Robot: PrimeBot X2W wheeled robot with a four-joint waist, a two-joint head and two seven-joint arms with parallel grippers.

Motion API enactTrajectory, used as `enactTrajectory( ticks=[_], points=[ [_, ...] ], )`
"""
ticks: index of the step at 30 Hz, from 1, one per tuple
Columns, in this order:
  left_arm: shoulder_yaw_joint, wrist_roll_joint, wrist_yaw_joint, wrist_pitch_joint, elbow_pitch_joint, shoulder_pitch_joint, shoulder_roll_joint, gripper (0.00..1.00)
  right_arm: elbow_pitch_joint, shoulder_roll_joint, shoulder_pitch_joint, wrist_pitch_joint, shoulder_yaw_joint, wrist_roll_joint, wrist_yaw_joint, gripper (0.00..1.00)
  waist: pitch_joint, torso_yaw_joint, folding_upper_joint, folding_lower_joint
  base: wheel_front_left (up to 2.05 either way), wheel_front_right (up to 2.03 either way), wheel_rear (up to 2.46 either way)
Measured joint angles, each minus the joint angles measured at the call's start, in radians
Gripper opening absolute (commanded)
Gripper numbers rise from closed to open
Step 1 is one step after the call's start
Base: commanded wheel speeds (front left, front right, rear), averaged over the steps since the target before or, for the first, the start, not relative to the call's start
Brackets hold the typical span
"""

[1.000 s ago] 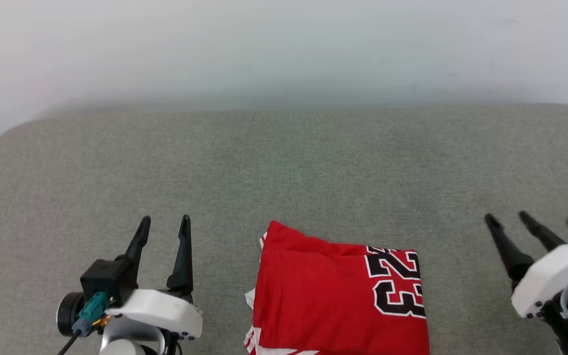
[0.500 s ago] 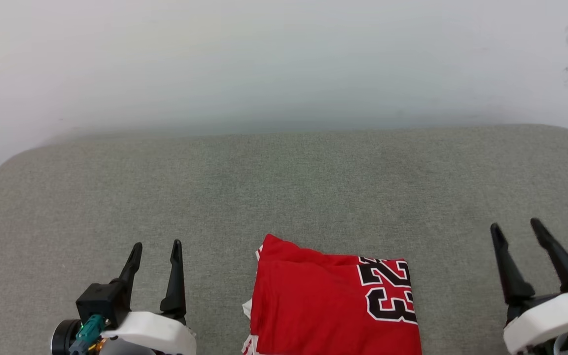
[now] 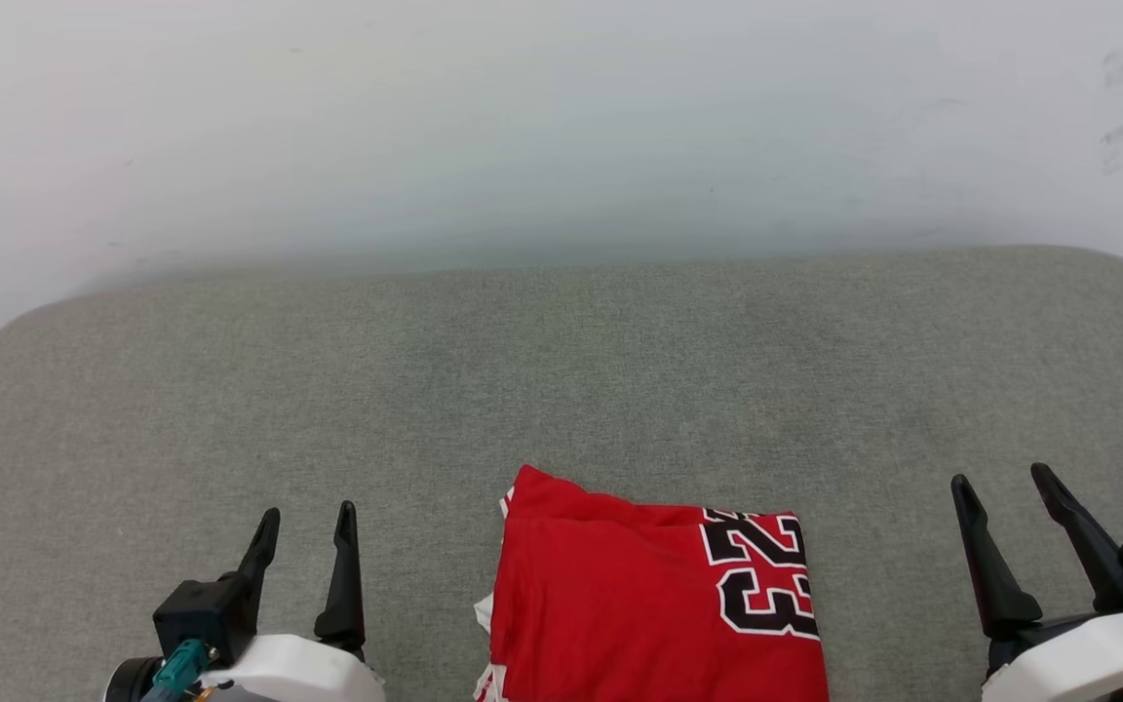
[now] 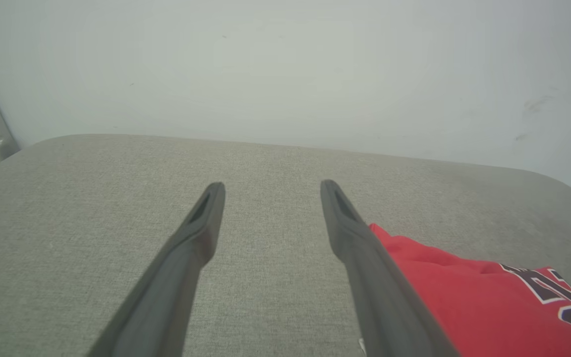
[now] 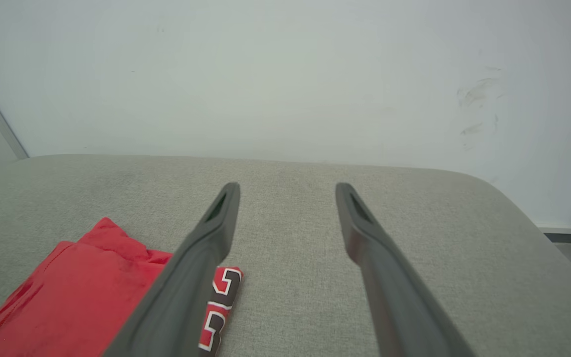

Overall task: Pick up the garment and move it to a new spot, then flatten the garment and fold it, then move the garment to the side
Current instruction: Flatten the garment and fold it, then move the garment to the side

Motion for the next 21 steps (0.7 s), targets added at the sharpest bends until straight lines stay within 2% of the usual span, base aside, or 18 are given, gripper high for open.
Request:
enactTrajectory(
  ticks=[7, 12, 17, 21],
  points=[
    [0.014, -0.001, -0.009, -0.004, 0.009, -0.012, -0.012, 1.0, 0.004, 0.003, -0.004, 0.032, -0.012, 0.036, 0.0, 1.0, 0.008, 0.004, 0.0, 0.0, 0.0, 0.0, 0.0],
    [0.033, 0.007, -0.014, -0.005, 0.003, -0.017, -0.022, 1.0, 0.06, -0.002, 0.0, 0.125, -0.081, 0.176, 0.0, 1.0, 0.014, 0.017, 0.0, 0.0, 0.0, 0.0, 0.0],
    [0.057, 0.026, -0.018, -0.006, -0.013, -0.029, -0.043, 1.0, 0.178, -0.058, -0.011, 0.309, -0.204, 0.36, 0.0, 1.0, 0.033, 0.039, 0.0, 0.0, 0.0, 0.0, 0.0],
    [0.078, 0.046, -0.03, -0.006, -0.024, -0.035, -0.06, 1.0, 0.271, -0.09, -0.057, 0.52, -0.263, 0.443, 0.0, 1.0, 0.056, 0.058, 0.0, 0.0, 0.0, 0.0, 0.0]
  ],
)
